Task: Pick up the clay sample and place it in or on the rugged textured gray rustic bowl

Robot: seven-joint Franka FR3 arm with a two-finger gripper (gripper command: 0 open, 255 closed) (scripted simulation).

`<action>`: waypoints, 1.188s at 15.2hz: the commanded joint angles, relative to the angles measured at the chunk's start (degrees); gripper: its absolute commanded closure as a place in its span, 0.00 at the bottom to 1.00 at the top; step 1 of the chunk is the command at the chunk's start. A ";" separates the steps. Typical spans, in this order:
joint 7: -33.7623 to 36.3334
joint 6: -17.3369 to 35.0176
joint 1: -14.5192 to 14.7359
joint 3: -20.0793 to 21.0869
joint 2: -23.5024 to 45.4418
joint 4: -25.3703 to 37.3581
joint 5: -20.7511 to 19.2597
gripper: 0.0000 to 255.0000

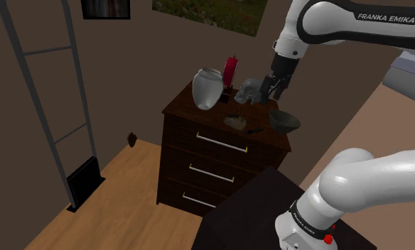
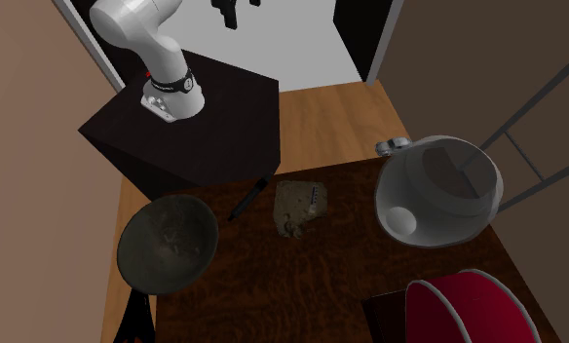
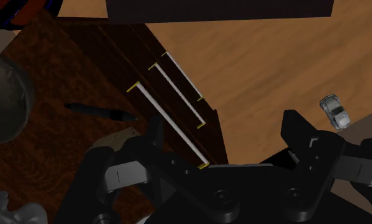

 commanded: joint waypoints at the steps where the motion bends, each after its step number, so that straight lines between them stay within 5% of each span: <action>1: 0.00 0.00 0.00 0.00 0.00 0.00 0.00 0.00; 11: -23.64 15.13 0.83 -14.07 12.27 -0.64 -4.76 0.00; 18: -41.67 24.33 3.43 -23.00 26.89 5.28 -1.49 0.00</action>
